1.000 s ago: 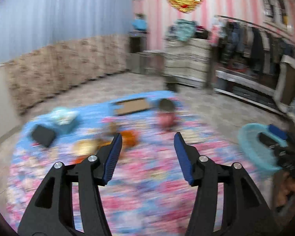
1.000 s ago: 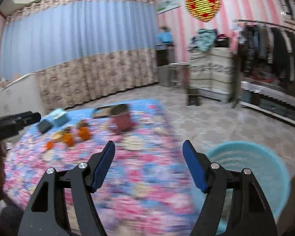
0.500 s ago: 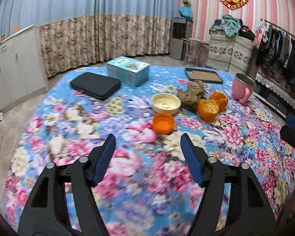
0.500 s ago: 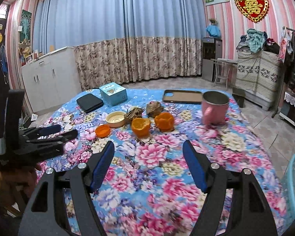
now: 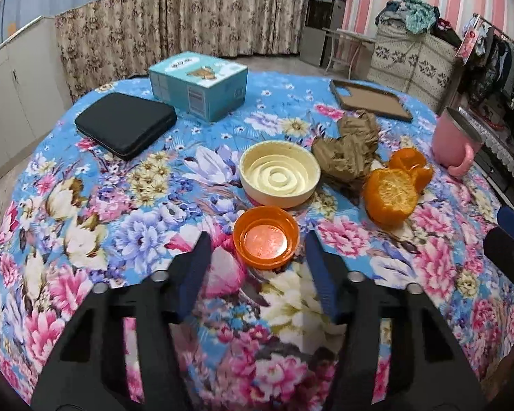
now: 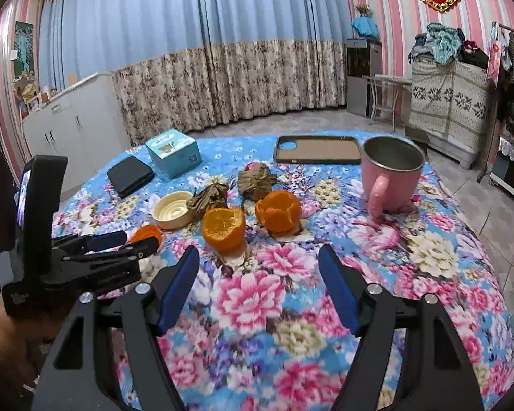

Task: Collect trash
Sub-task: 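Grasp the orange cup with the left tool while the right tool grasps an orange peel half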

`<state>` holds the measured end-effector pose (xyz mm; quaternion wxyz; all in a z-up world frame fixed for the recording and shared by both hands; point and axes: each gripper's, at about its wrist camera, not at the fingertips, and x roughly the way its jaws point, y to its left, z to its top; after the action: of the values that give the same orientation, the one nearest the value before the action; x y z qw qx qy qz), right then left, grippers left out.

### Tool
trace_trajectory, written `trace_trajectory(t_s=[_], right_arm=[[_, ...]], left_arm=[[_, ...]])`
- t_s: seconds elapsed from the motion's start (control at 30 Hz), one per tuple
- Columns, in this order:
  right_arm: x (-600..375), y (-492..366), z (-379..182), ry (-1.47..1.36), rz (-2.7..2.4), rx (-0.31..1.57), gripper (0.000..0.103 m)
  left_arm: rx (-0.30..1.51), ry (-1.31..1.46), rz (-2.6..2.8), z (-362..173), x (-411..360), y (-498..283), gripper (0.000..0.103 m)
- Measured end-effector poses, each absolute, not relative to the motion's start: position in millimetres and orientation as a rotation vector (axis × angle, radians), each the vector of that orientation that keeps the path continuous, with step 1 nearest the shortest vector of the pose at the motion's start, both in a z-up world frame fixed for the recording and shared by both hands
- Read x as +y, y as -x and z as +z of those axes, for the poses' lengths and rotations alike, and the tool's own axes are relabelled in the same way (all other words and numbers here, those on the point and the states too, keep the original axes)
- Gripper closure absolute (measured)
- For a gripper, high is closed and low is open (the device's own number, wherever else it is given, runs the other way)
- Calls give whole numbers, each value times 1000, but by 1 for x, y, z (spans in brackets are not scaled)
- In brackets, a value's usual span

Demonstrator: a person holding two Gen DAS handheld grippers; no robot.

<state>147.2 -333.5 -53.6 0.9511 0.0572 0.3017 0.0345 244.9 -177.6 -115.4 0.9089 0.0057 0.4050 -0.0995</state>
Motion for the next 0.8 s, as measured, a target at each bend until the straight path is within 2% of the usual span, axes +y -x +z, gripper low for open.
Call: trace_trajectory(t_s=[0.03, 0.27, 0.57, 0.8], right_arm=[[-331, -152, -55, -114, 74, 626, 32], [-306, -188, -74, -88, 111, 724, 32], [-279, -237, -92, -43, 69, 821, 34], [-278, -245, -95, -43, 45, 838, 61]], left_arm=[[847, -9, -216, -118, -178, -247, 64], [758, 85, -156, -110, -157, -235, 65], [711, -20, -151, -104, -175, -227, 65], [713, -38, -150, -104, -175, -227, 65]])
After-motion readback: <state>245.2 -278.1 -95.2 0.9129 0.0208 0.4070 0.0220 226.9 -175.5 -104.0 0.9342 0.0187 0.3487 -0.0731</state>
